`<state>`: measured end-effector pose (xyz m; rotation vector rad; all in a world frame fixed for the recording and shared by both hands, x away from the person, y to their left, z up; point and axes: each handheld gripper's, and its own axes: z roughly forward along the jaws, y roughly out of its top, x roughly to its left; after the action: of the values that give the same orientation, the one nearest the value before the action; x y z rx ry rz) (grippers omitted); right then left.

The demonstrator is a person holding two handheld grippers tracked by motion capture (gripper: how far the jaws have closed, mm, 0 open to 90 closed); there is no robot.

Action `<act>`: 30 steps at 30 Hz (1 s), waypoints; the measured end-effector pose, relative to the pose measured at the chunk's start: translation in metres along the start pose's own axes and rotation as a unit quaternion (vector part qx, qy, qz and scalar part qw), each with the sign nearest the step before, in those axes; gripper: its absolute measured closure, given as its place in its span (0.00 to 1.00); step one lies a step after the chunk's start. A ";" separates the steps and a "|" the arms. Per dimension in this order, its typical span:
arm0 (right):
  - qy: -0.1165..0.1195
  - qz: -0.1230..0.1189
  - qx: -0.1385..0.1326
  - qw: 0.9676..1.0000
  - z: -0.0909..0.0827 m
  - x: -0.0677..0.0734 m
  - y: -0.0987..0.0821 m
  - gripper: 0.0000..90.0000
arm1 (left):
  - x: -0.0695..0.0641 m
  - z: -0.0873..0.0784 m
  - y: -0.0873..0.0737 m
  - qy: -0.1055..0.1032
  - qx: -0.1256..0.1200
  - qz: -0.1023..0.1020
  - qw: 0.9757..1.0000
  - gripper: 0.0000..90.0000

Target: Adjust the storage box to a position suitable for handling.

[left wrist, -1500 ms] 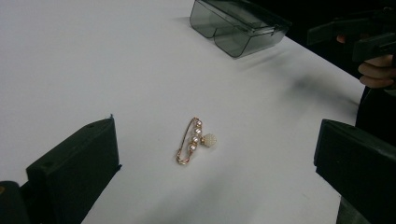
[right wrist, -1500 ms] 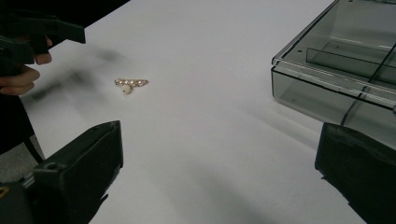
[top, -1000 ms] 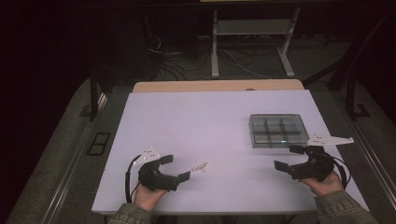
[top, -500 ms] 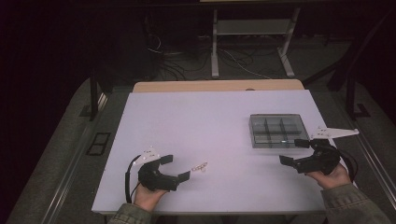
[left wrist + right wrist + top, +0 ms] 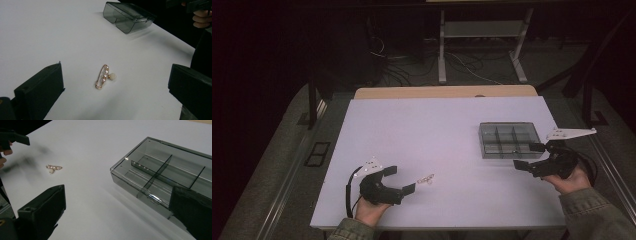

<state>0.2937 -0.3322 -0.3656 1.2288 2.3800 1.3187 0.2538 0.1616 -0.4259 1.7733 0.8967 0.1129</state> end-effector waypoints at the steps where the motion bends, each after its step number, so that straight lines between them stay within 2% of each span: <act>1: 0.000 0.000 0.000 1.000 0.000 0.000 0.000 0.01 | 0.000 0.000 0.000 -0.001 0.001 0.001 1.000 0.00; 8: -0.002 0.001 0.008 1.000 0.000 -0.010 0.007 0.01 | 0.000 0.001 0.000 0.000 0.001 0.002 1.000 0.00; 19: -0.005 -0.005 0.023 1.000 0.004 -0.016 0.018 0.01 | 0.000 0.000 0.000 0.000 -0.001 0.002 1.000 0.00; 30: -0.016 0.008 0.033 0.999 0.008 -0.038 0.026 0.01 | 0.000 0.000 0.000 -0.001 0.001 0.004 1.000 0.00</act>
<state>0.3376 -0.3470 -0.3593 1.2807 2.4145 1.2232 0.2539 0.1612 -0.4256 1.7790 0.8893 0.1152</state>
